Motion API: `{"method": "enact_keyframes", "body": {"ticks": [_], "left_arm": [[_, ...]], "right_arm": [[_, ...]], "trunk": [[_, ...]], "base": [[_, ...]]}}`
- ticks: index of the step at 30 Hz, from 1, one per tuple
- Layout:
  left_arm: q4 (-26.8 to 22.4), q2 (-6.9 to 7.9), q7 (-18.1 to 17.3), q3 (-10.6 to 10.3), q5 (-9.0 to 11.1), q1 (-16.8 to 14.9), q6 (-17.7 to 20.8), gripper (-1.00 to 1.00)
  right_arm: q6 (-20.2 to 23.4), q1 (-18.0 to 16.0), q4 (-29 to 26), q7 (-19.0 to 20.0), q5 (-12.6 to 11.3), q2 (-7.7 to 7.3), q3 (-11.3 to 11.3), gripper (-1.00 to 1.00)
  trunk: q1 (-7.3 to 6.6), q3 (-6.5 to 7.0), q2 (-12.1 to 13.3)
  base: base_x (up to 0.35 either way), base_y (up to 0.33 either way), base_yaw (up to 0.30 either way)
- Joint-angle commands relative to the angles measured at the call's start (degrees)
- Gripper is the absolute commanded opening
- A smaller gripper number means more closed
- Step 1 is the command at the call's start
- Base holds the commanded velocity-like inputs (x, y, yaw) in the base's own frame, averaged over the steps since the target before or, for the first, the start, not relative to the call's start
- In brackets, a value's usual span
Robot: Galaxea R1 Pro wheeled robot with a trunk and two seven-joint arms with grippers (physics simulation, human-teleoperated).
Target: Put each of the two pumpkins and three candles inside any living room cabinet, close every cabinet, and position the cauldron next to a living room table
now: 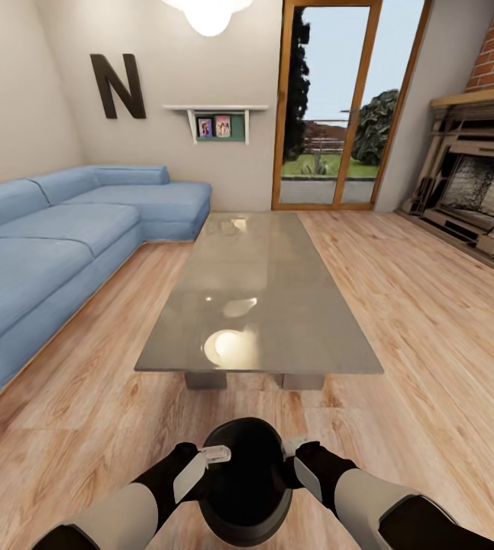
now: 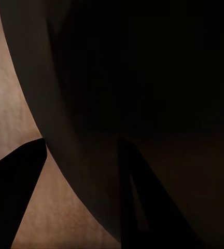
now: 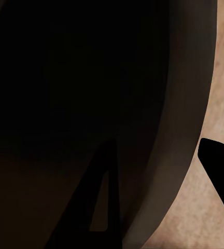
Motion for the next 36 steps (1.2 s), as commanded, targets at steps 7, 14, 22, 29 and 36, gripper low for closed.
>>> {"method": "enact_keyframes", "body": {"ticks": [7,14,22,29,36], "left_arm": [[-0.1,0.01,0.4,-0.2,1.5,0.0,0.1,-1.00],[-0.1,0.01,0.4,-0.2,1.5,0.0,0.1,-1.00],[-0.1,0.01,0.4,-0.2,1.5,0.0,0.1,-1.00],[-0.2,0.01,0.4,-0.2,1.4,0.0,0.1,1.00],[-0.2,0.01,0.4,0.0,1.5,0.0,0.1,1.00]], "right_arm": [[0.3,0.0,-0.4,1.3,-1.8,0.01,-2.0,-1.00],[0.3,-0.1,-0.4,1.3,-1.8,0.01,-2.0,-1.00],[0.3,-0.1,-0.4,1.3,-1.8,0.01,-2.0,-1.00],[0.3,0.0,-0.4,1.3,-1.8,0.01,-2.1,-1.00],[0.3,-0.1,-0.4,1.2,-1.8,0.01,-2.1,-1.00]], "trunk": [[-0.02,-0.67,0.0],[-0.02,-1.13,0.0],[-0.02,-1.35,0.0],[-0.02,-1.37,0.0],[-0.02,-1.37,0.0]], "base": [[0.000,0.000,0.000],[0.000,0.000,0.000],[0.000,0.000,0.000],[0.000,0.000,0.000],[0.000,0.000,0.000]]}}
